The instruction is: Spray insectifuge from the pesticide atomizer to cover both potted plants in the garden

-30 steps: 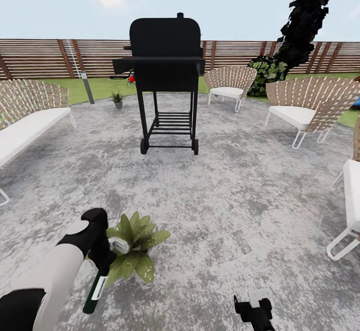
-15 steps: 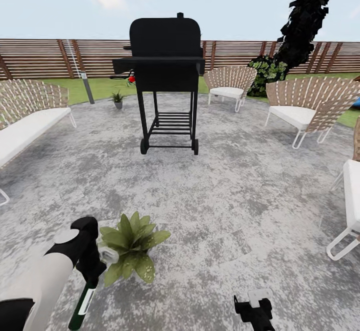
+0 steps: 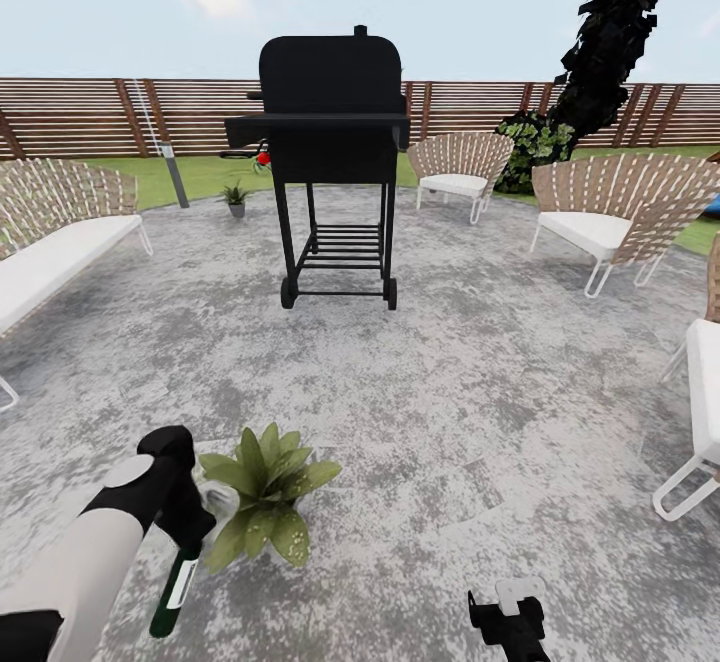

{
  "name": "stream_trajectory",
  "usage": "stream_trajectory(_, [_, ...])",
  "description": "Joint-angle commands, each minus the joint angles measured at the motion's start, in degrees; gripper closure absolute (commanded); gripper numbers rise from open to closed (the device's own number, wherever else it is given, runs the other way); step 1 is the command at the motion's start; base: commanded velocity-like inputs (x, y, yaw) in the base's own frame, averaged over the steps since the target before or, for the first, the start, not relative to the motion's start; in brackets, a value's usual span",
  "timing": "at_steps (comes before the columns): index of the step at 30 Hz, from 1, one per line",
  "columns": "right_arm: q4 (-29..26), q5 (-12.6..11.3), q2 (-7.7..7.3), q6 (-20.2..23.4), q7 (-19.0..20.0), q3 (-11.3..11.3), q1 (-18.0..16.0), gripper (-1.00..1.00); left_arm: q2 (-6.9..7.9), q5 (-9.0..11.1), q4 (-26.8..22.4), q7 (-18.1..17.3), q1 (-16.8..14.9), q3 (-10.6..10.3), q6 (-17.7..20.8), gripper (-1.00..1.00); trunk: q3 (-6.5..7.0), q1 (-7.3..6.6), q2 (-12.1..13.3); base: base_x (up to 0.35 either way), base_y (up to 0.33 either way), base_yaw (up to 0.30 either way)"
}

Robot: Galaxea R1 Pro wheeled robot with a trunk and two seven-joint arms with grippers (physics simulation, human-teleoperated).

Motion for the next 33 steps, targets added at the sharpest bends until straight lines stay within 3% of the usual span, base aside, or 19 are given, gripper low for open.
stream_trajectory(1, [0.0,0.1,-0.03,-0.1,-0.5,0.5,0.0,-1.0,0.08,0.6,-0.2,-0.6,0.0,0.1,0.6,1.0,-0.05,-0.01,0.0,0.0,0.0,0.0])
stream_trajectory(3, [0.0,0.1,-0.03,-0.1,-0.5,0.5,0.0,-1.0,0.68,3.0,0.0,-0.6,0.0,0.0,0.3,1.0,-0.05,-0.01,0.0,0.0,0.0,0.0])
stream_trajectory(8, [0.0,0.1,-0.03,-0.1,-0.5,0.5,0.0,-1.0,2.35,4.2,0.9,-0.6,1.9,-0.1,0.1,1.0,-0.05,-0.01,0.0,0.0,0.0,0.0])
stream_trajectory(14, [0.0,0.1,-0.03,-0.1,-0.5,0.5,0.0,-1.0,2.23,4.2,2.6,-0.6,2.3,-0.2,-0.1,1.0,-0.05,-0.01,0.0,0.0,0.0,0.0])
stream_trajectory(25, [0.0,0.1,-0.03,-0.1,-0.5,0.5,0.0,-1.0,1.2,3.9,1.3,-0.6,1.2,-0.8,-0.1,1.0,-0.05,-0.01,0.0,0.0,0.0,0.0])
stream_trajectory(33, [0.0,0.1,-0.03,-0.1,-0.5,0.5,0.0,-1.0,2.22,3.4,2.1,-0.6,2.2,-1.1,-0.4,1.0,-0.05,-0.01,0.0,0.0,0.0,0.0])
